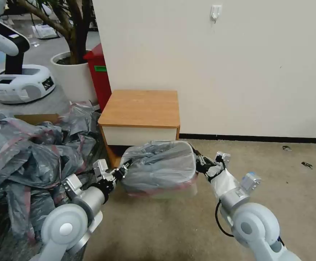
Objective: Pick up the garbage bag from the table and place it over the trash can.
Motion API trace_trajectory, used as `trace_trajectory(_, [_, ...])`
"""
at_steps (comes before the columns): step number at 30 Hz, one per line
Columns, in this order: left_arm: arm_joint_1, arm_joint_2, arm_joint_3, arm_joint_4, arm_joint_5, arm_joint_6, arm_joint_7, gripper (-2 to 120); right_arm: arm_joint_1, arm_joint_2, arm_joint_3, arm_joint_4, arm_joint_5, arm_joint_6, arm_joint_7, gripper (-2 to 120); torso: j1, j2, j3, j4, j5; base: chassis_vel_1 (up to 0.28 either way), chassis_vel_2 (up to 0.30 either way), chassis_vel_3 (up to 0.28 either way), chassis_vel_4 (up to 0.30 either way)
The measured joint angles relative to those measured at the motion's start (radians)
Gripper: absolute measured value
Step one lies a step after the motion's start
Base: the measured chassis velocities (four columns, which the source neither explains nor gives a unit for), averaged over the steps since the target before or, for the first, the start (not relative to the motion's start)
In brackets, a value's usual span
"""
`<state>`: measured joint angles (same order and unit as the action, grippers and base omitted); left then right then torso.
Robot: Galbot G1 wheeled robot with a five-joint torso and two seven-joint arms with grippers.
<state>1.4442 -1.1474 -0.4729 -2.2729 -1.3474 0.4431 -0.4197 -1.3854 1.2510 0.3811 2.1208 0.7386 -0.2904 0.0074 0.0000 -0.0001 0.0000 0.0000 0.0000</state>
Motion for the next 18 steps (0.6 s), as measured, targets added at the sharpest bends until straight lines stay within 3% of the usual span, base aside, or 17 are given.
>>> trace_trajectory(13, [-0.013,0.0,-0.009,-0.001,-0.004,-0.006,-0.015,6,-0.045,0.003,0.001,-0.025,-0.163,0.119,-0.096,1,0.0,0.0,0.0,-0.0001,0.0,0.0,0.0,0.0,0.0])
trace_trajectory(18, [-0.014,0.0,-0.013,0.014,0.023,-0.01,-0.014,6,-0.065,-0.006,0.002,0.056,-0.149,0.062,-0.004,4,0.0,0.0,0.0,-0.0001,-0.0003,0.0,0.0,0.0,0.0])
